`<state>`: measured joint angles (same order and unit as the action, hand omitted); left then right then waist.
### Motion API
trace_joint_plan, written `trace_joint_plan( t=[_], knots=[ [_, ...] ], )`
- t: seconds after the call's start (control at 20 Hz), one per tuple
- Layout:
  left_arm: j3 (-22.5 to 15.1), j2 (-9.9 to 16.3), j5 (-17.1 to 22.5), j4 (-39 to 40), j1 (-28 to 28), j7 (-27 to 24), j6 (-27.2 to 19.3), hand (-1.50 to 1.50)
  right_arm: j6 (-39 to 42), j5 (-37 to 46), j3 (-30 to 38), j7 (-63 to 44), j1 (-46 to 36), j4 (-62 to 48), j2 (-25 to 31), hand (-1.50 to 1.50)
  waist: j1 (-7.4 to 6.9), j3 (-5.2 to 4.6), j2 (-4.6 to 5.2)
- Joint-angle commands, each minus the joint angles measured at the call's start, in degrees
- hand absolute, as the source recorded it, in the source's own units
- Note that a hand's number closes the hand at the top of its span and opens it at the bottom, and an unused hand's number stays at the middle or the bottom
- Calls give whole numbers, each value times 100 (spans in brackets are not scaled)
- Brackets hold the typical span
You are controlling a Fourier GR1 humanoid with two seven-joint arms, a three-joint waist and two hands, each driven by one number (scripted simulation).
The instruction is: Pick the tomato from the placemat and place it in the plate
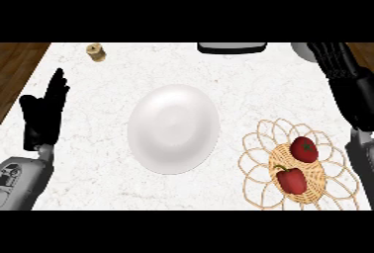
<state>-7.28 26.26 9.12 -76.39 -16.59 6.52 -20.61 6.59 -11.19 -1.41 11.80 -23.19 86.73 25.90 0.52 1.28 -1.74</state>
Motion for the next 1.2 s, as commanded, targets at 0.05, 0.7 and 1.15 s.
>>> trace_joint_plan(
  t=[0.05, 0.7, 1.15],
  knots=[
    [-159, -183, -78, -177, 27, -182, 67, 0, -1132, 112, 403, -355, 70, -619, -595, 150, -78, -127, 191],
    [-301, -281, 461, -132, 1138, -1312, 1213, 0, -6545, 2700, 675, -607, 925, -1612, -2188, -150, -147, -144, 180],
    [-165, -260, 525, -114, 1454, -1501, 1461, 0, -7824, 5222, 13, -2800, 1493, -1534, -2578, -150, -45, -155, 139]
  ],
)
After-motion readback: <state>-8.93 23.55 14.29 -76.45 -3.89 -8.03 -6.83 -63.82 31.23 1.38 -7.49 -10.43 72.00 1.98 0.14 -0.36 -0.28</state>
